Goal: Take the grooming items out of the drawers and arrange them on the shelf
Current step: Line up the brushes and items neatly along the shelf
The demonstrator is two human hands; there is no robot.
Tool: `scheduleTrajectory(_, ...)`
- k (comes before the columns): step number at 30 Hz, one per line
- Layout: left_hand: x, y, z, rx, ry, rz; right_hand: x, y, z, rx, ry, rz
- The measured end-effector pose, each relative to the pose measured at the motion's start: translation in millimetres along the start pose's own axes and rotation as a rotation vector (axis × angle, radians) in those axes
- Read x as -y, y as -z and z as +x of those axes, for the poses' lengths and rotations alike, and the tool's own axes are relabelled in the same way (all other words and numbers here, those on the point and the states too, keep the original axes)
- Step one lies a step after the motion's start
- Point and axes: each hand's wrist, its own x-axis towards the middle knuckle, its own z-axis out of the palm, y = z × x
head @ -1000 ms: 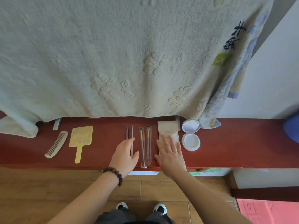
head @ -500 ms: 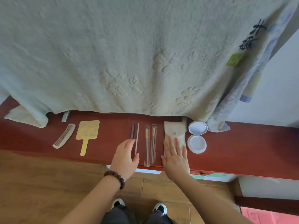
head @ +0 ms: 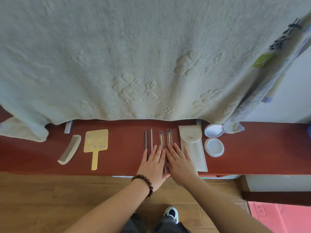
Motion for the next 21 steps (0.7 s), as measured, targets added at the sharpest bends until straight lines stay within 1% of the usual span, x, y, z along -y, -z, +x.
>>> scheduleTrajectory(5,4,-1,8,0.032,-0.053,0.002,0,4,-3,-0.004,-0.055,0.016)
scheduleTrajectory(7,6,3,6,0.009,-0.069,-0.022,5,7,-1,-0.060,-0.063,0.070)
scheduleTrajectory(9,13,8,1,-0.032,-0.053,-0.045,15,15,5,-0.148,-0.093,0.192)
scheduleTrajectory(12,33,10,-9,-0.094,0.041,-0.101,39,30,21,-0.281,-0.162,0.430)
scheduleTrajectory(14,49,9,-16,-0.107,0.114,-0.120,53,39,36,-0.253,-0.234,0.512)
scheduleTrajectory(17,70,7,-26,-0.095,0.188,-0.152,70,51,56,-0.114,-0.369,0.588)
scheduleTrajectory(21,87,7,-34,-0.106,0.231,-0.217,81,58,71,-0.079,-0.510,0.615)
